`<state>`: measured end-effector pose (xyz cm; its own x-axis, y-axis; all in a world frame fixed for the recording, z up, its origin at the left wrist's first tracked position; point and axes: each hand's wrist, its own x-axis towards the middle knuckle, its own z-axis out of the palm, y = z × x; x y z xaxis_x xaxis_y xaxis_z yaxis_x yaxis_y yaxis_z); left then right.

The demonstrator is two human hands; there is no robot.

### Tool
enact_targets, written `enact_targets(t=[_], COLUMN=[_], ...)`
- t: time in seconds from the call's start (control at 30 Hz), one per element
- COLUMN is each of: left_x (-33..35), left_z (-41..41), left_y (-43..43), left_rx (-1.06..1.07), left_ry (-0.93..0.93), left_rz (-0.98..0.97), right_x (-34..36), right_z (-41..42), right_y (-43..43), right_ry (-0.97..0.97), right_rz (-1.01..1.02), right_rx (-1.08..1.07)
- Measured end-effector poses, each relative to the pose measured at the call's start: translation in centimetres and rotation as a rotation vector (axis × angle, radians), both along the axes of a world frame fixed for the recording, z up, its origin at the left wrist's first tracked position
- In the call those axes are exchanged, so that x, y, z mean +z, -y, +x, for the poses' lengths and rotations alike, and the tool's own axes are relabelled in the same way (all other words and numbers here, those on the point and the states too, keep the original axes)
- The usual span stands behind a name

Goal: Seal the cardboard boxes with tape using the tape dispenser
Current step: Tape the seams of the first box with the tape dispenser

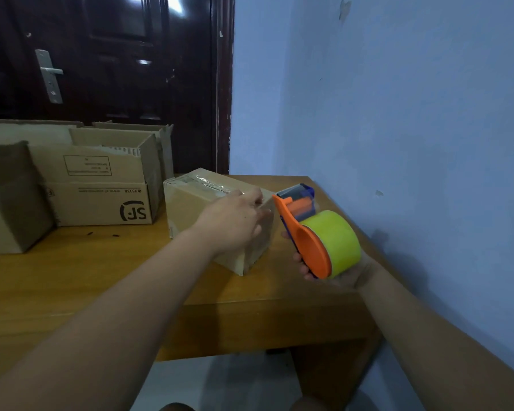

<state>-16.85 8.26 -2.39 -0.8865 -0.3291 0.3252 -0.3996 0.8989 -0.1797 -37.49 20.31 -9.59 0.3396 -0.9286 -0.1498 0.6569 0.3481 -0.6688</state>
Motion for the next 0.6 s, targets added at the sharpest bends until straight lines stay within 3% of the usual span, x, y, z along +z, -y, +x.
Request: enact_targets(t=[0.23, 0.3, 0.43, 0.6], left_x=[-0.1, -0.1, -0.7, -0.2], left_z=[0.6, 1.4, 2.8, 3.1], left_y=[0.6, 0.7, 1.3, 2.3], left_rx=[-0.032, -0.040, -0.087, -0.043], left_ry=[-0.009, -0.035, -0.263, -0.253], left_rz=[0.041, 0.137, 0.424, 0.481], right_x=[2.2, 2.8, 3.0, 3.3], right_z=[2.1, 2.8, 2.8, 3.7], right_y=[-0.9, -1.1, -0.9, -0.3], right_ry=[-0.294, -0.316, -0.387, -0.423], right_rz=[-0.152, -0.163, -0.137, -0.204], right_rx=[-0.274, -0.363, -0.504, -0.592])
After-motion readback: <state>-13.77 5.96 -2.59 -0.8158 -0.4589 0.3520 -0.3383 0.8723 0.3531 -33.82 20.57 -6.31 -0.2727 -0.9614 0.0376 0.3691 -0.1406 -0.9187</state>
